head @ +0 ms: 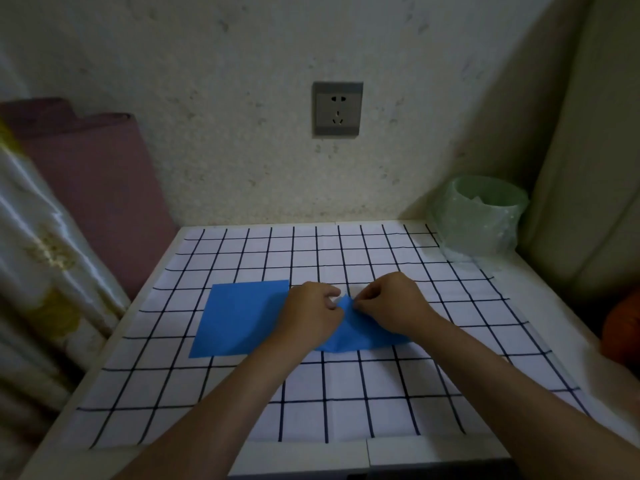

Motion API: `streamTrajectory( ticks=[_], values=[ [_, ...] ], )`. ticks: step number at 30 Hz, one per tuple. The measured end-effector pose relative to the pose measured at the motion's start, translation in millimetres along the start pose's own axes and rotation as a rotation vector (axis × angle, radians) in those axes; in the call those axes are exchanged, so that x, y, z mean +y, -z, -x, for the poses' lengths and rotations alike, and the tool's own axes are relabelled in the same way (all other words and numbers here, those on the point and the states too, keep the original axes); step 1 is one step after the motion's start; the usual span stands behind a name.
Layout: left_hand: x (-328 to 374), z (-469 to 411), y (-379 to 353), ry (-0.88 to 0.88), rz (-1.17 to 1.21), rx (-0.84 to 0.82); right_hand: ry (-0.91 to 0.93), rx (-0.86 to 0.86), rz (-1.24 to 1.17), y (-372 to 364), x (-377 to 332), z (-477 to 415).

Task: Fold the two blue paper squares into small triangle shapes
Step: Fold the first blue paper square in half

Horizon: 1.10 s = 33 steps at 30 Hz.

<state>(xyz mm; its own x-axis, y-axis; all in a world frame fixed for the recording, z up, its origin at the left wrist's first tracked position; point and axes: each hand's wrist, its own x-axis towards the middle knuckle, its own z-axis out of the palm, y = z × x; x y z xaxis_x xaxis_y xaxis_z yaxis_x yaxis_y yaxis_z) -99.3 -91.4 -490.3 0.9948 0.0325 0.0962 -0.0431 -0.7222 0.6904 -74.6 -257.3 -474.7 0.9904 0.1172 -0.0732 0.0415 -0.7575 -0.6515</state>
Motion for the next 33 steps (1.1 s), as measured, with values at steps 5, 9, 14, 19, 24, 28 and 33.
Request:
streamTrajectory(
  ticks=[5, 9, 14, 19, 24, 28, 33],
  values=[
    [2, -1, 0, -0.098, -0.147, -0.02, -0.025, -0.019, 0.045, -3, -3, -2],
    [4, 3, 1, -0.193, -0.26, -0.007, -0.031, -0.019, 0.086, -2, -6, -3],
    [7, 3, 9, -0.365, -0.258, -0.1, -0.017, 0.004, 0.157, -4, -11, 0],
    [8, 4, 15, -0.387, -0.252, -0.165, 0.259, 0.16, 0.461, -6, -13, 15],
    [6, 10, 16, -0.371, -0.245, -0.178, 0.397, 0.055, 0.609, -2, -10, 28],
    [5, 23, 17, -0.461, -0.283, -0.129, 0.418, 0.011, 0.63, 0, -7, 35],
    [6, 46, 18, -0.541, -0.319, -0.154, 0.445, -0.009, 0.665, 0, -7, 43]
  ],
)
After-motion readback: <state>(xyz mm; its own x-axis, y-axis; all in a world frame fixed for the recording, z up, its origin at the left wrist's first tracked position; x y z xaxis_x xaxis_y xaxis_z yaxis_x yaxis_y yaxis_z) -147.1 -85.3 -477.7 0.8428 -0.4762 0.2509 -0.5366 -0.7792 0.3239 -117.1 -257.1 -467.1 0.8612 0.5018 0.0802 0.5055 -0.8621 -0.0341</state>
